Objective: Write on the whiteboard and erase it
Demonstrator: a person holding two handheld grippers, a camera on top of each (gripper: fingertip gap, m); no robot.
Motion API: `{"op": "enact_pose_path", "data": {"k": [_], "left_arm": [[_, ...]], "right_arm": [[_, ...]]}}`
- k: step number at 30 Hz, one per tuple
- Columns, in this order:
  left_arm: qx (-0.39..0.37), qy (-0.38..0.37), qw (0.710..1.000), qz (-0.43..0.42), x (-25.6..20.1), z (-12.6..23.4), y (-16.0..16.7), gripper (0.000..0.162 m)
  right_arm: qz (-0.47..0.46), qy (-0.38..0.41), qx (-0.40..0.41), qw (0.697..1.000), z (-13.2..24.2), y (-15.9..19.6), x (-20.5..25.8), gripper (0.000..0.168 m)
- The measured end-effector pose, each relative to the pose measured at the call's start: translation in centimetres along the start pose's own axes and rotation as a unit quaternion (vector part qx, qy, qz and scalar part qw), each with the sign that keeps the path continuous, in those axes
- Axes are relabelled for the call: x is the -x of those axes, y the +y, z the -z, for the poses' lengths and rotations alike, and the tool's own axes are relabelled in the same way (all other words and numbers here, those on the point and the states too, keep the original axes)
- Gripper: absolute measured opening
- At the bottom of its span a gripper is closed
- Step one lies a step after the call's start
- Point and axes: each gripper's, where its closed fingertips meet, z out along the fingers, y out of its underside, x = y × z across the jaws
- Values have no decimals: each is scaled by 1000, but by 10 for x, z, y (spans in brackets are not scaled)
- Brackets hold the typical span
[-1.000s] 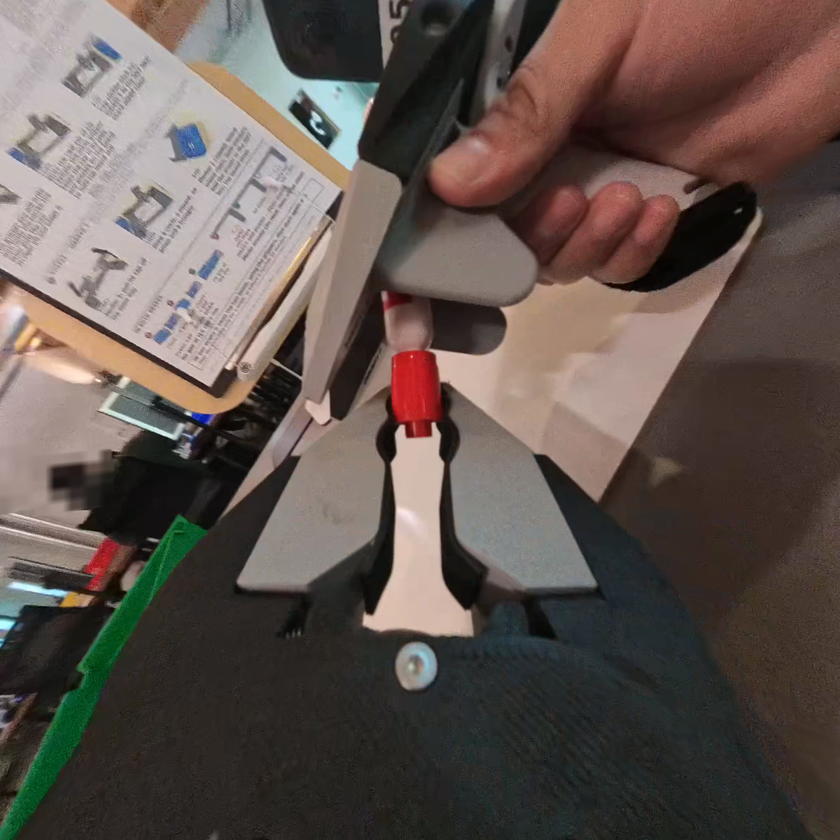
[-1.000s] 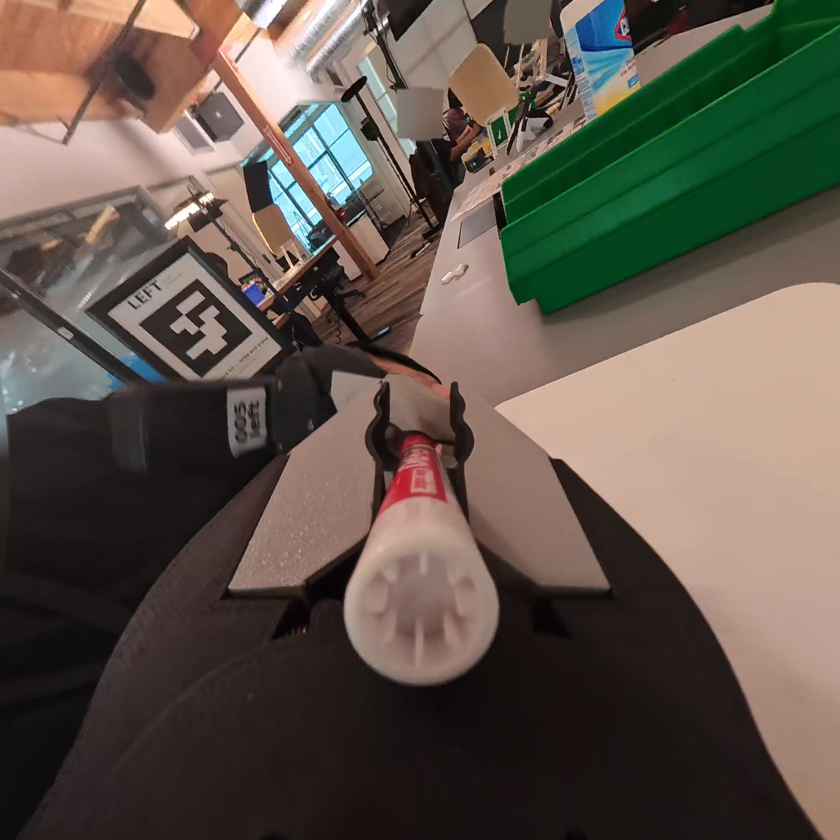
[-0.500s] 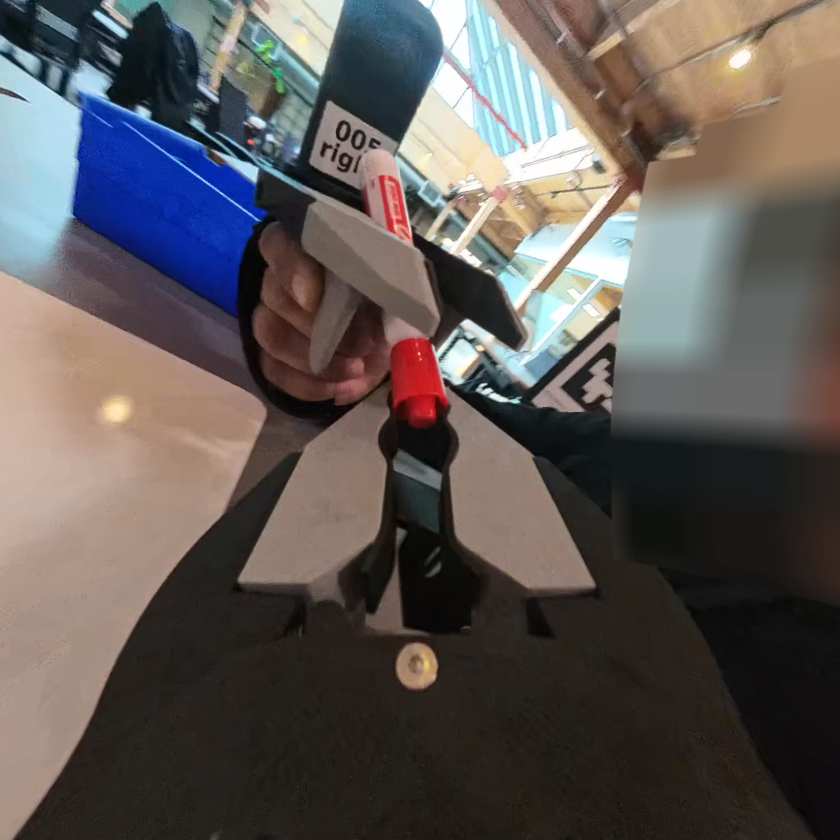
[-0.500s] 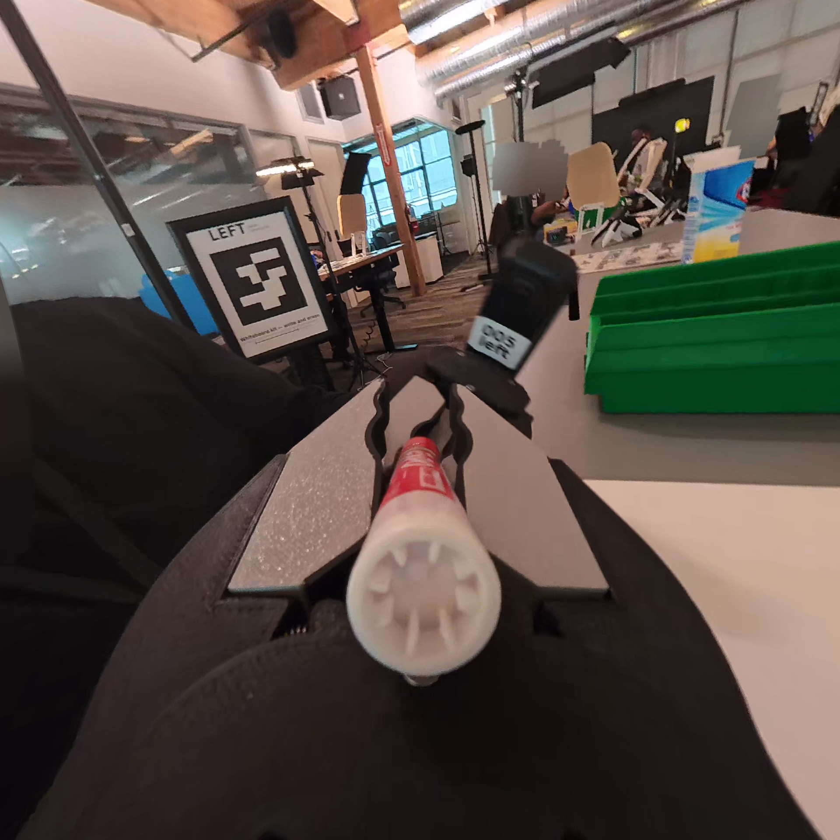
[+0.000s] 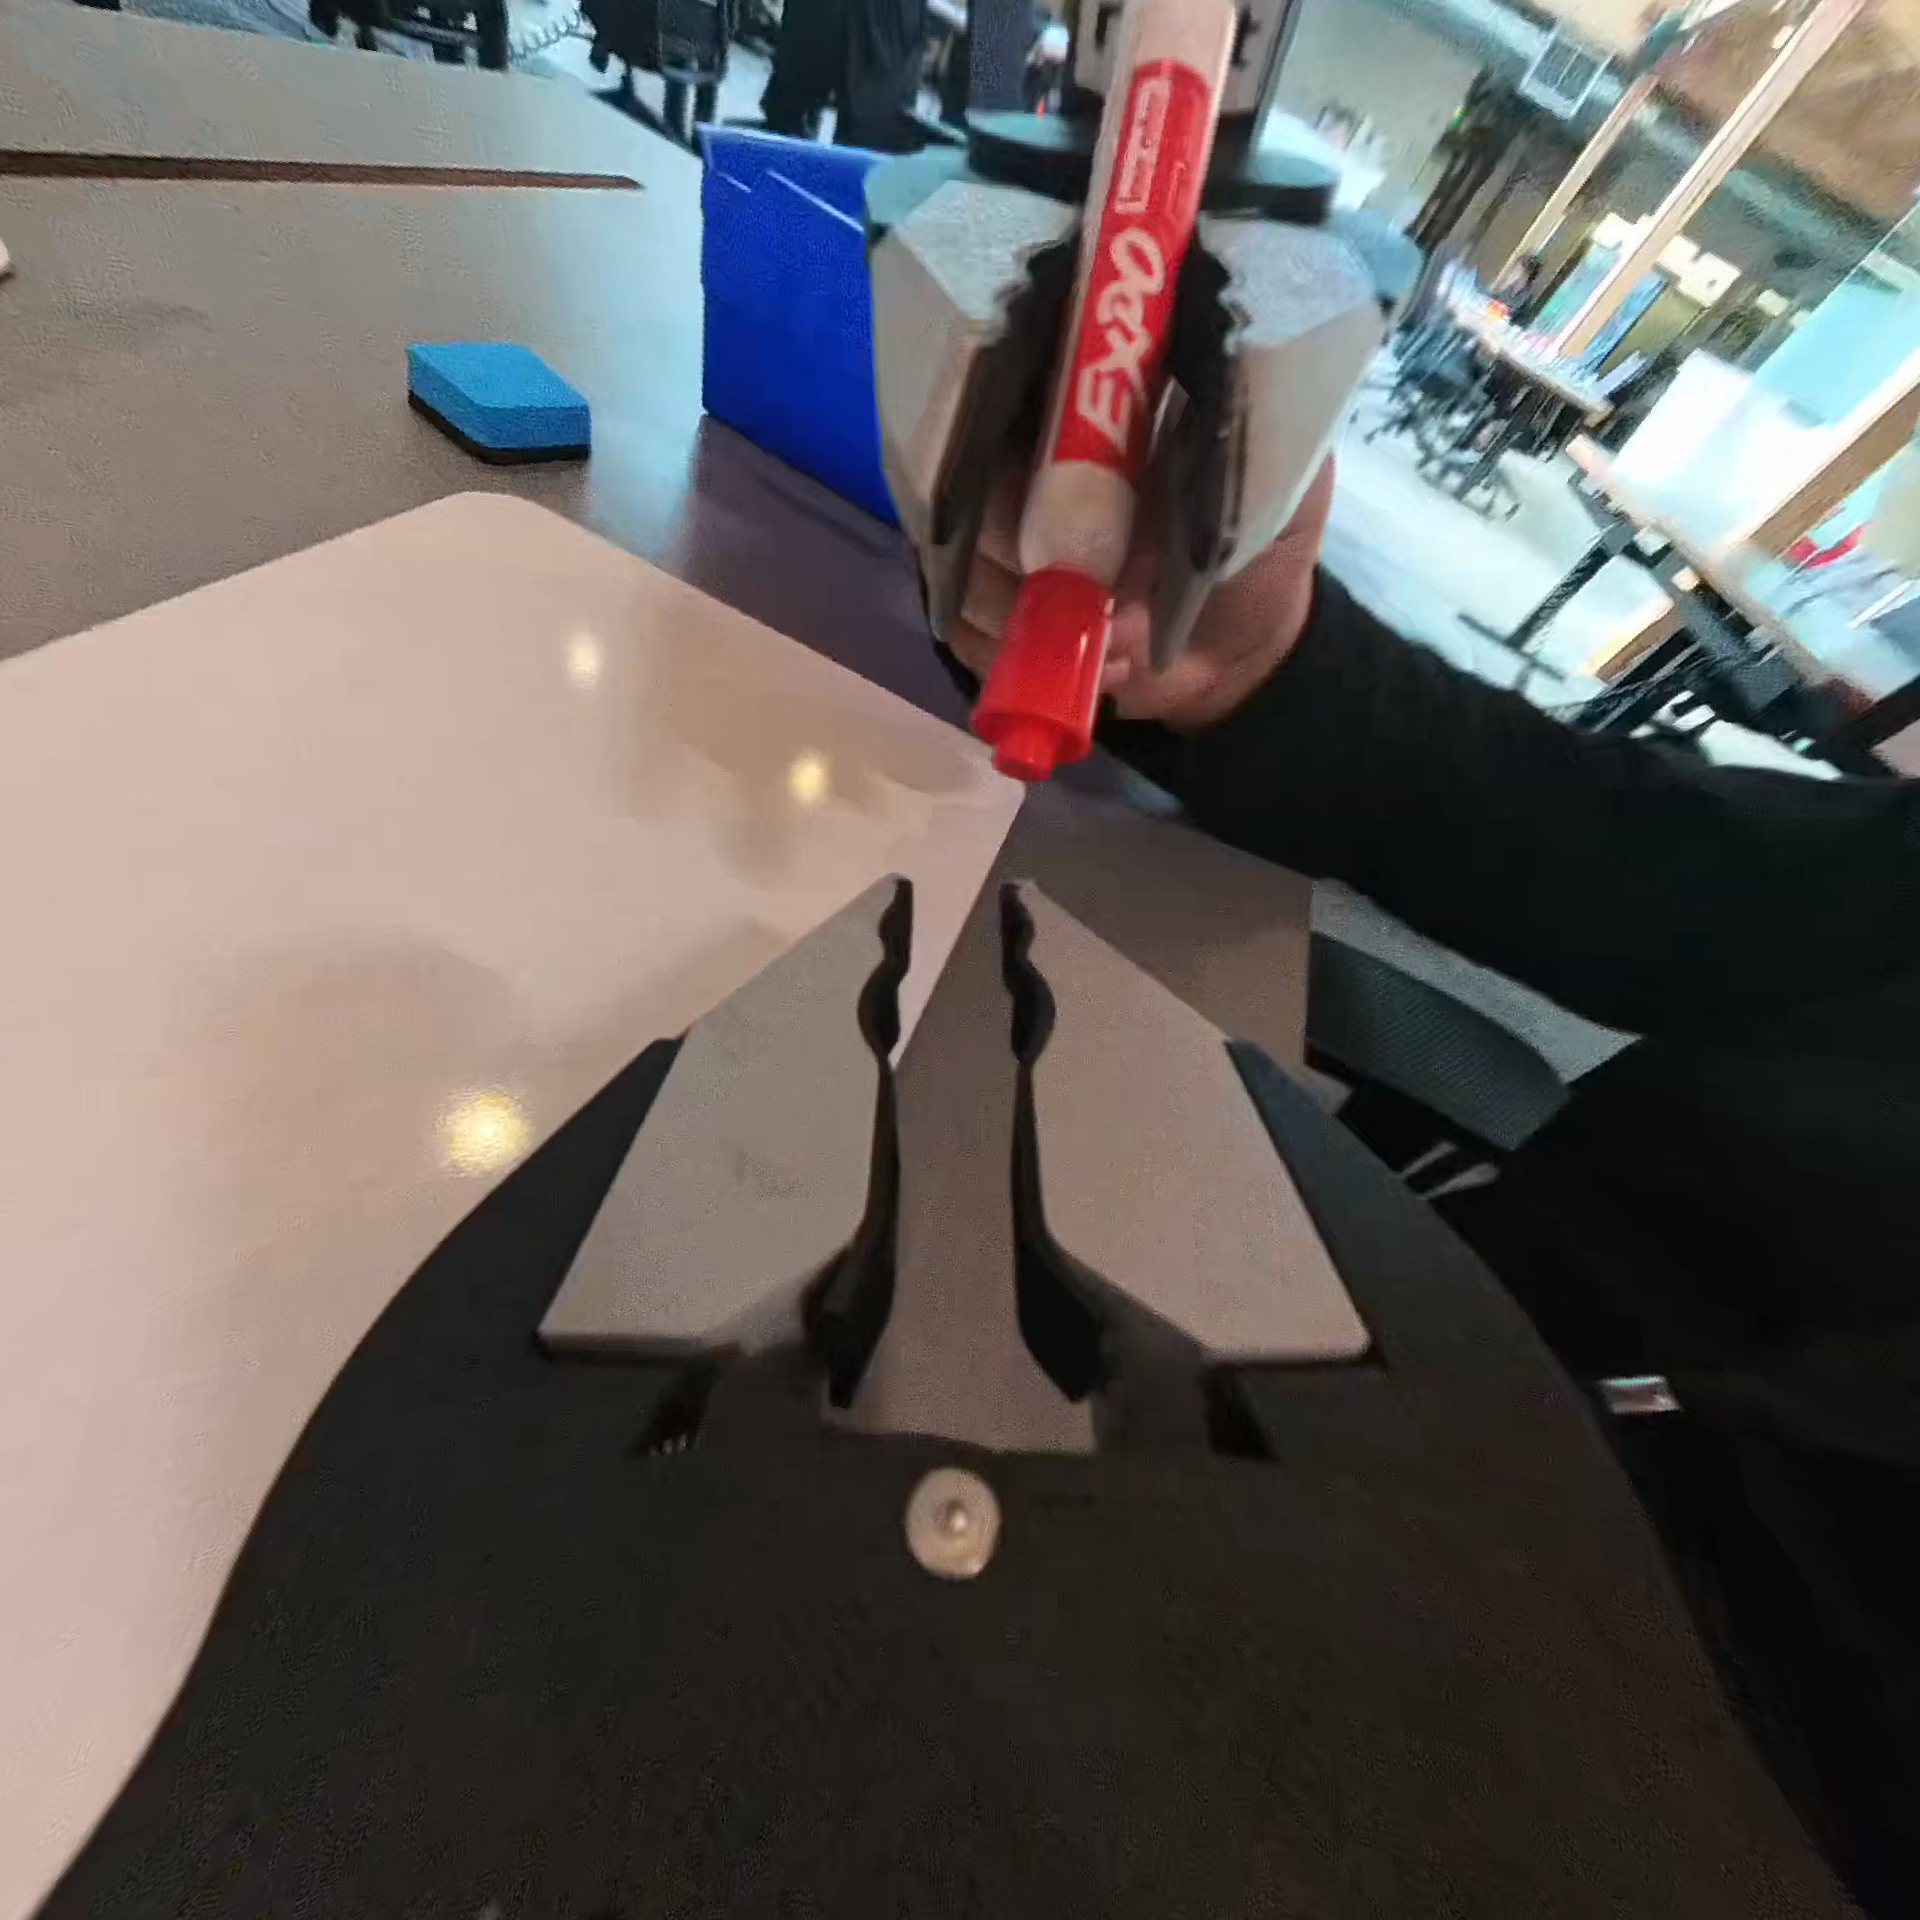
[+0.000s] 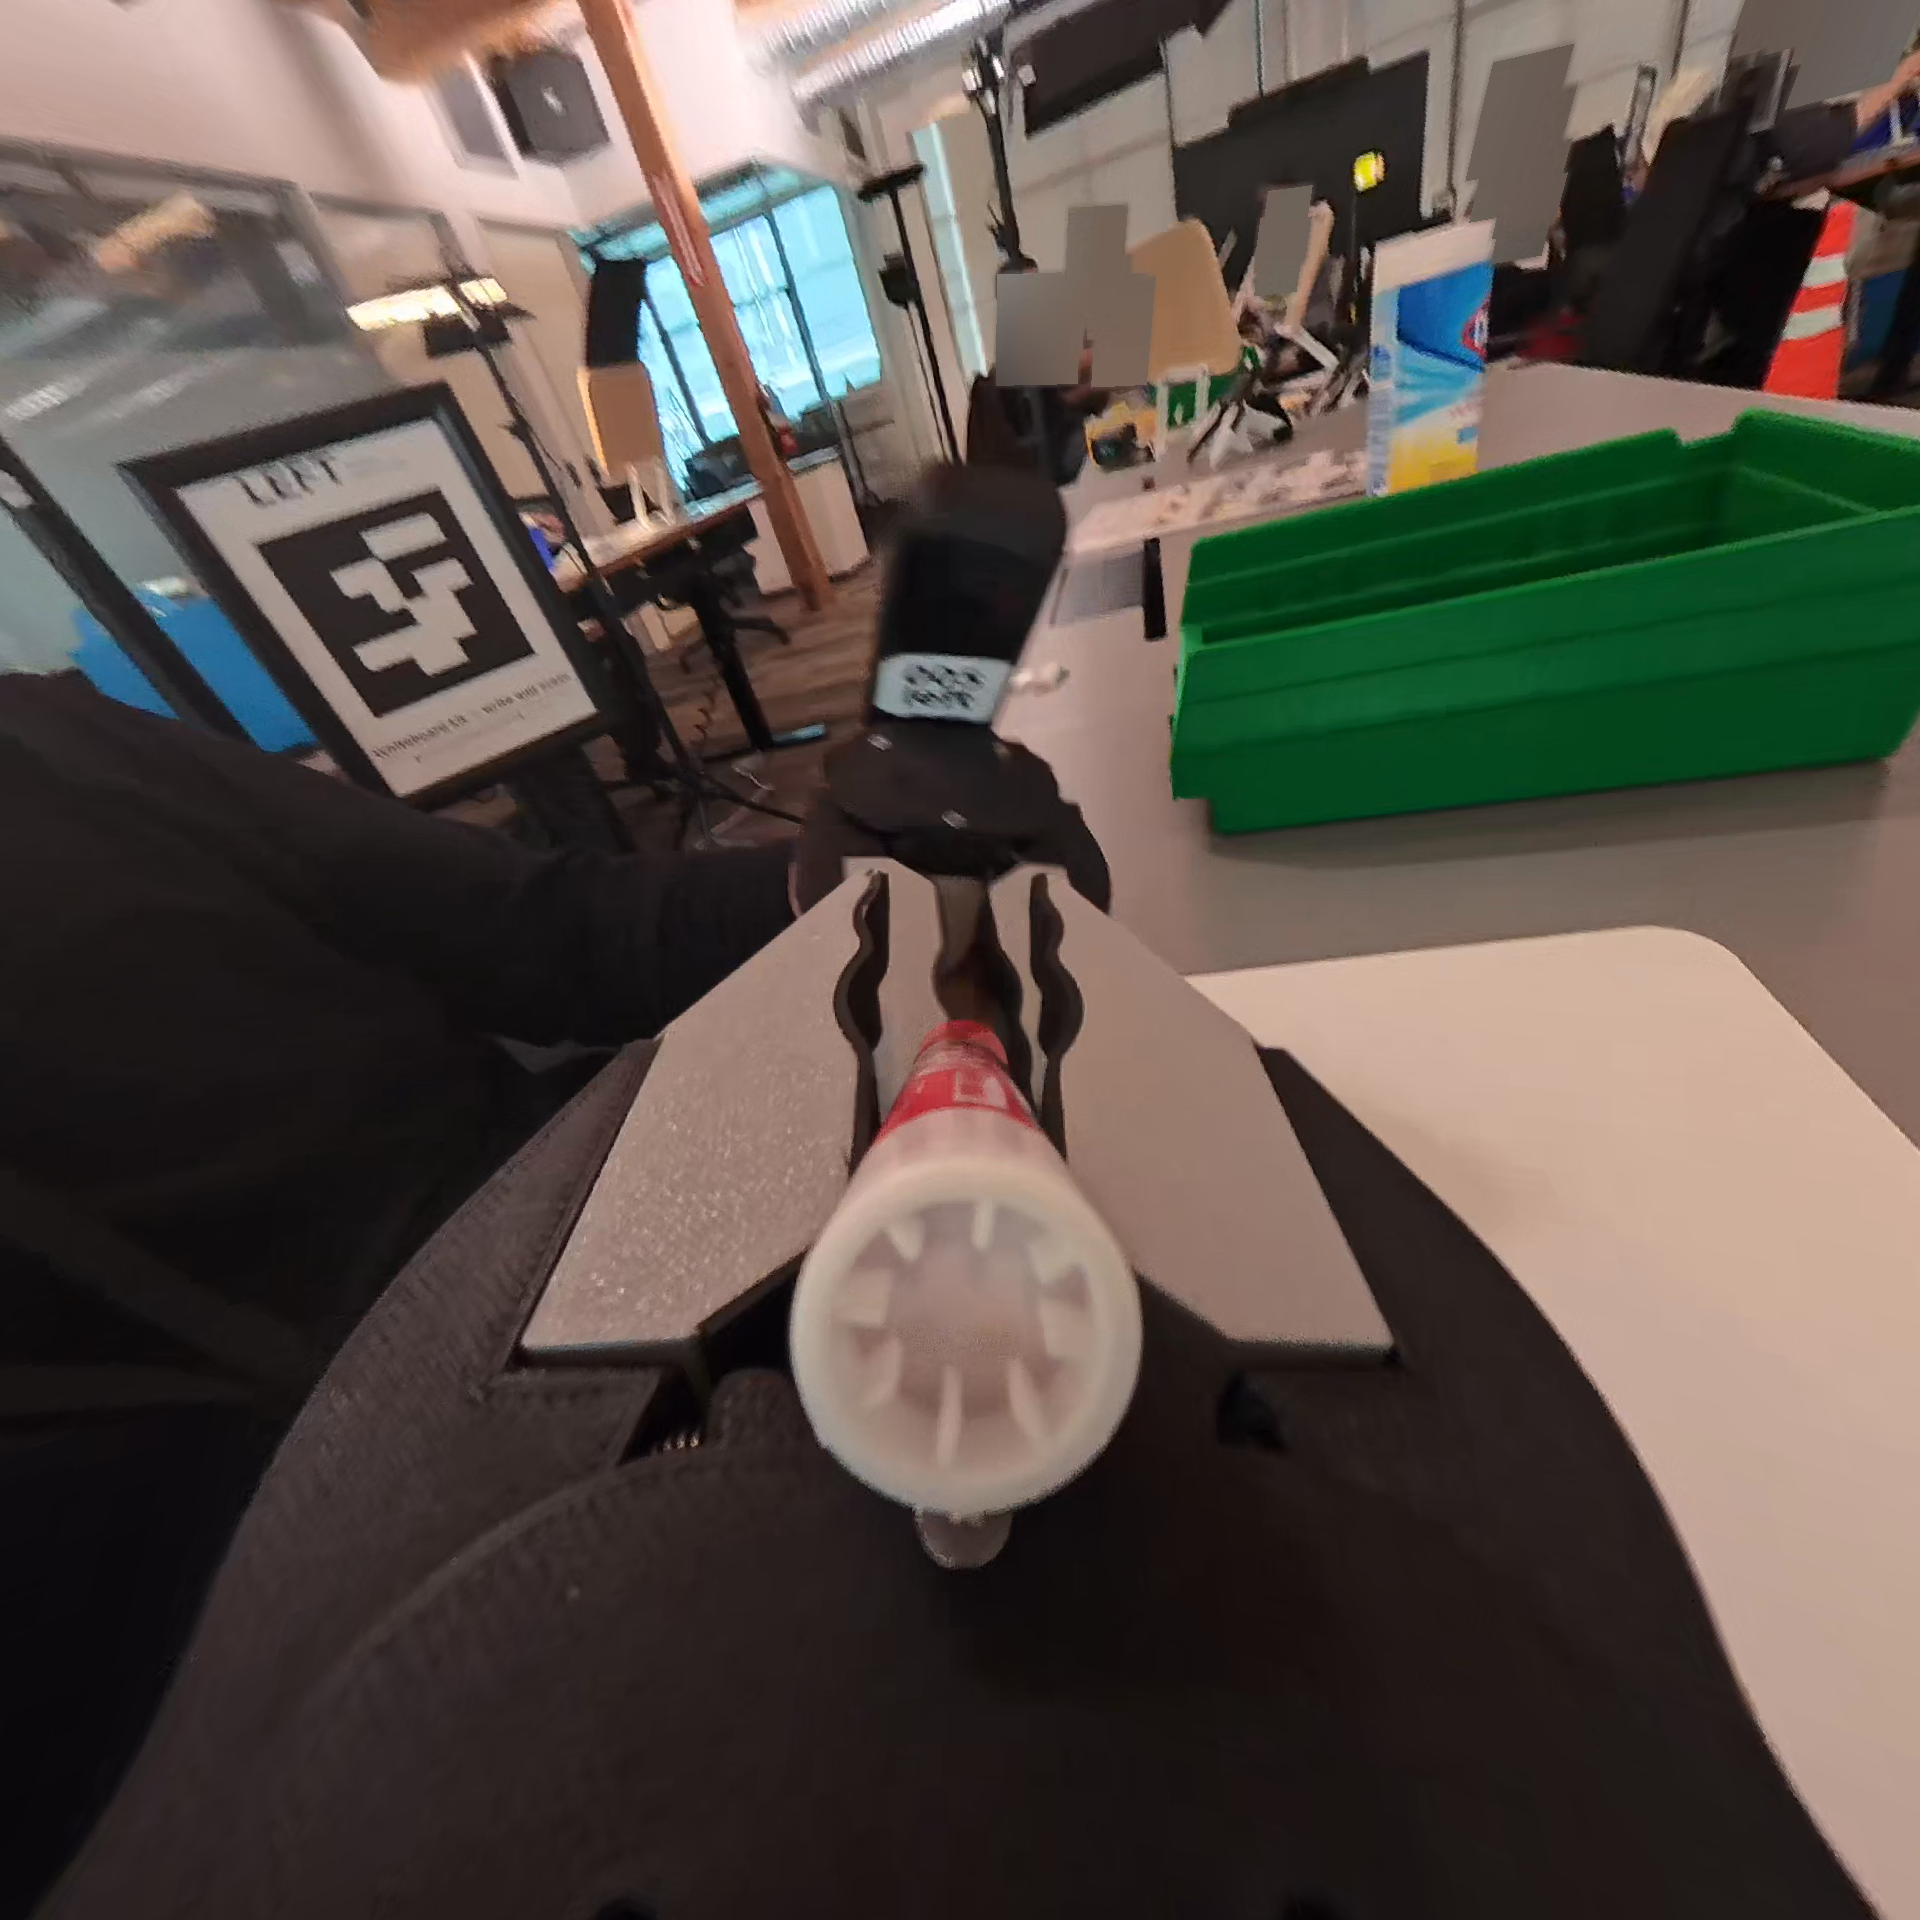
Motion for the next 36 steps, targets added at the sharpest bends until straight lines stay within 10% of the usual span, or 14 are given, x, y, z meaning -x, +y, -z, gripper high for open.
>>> {"op": "enact_pose_path", "data": {"k": [3, 15, 36], "left_arm": [[29, -45, 997, -64, -2, -5, 3, 31], [49, -233, 938, -253, 15, -12, -4, 16], [79, -279, 907, -305, 19, -14, 2, 18]], "right_arm": [[8, 3, 18, 1000, -7, 7, 1, 25], [16, 26, 66, 997, -29, 29, 2, 25], [-2, 29, 66, 997, -31, 32, -2, 26]]}}
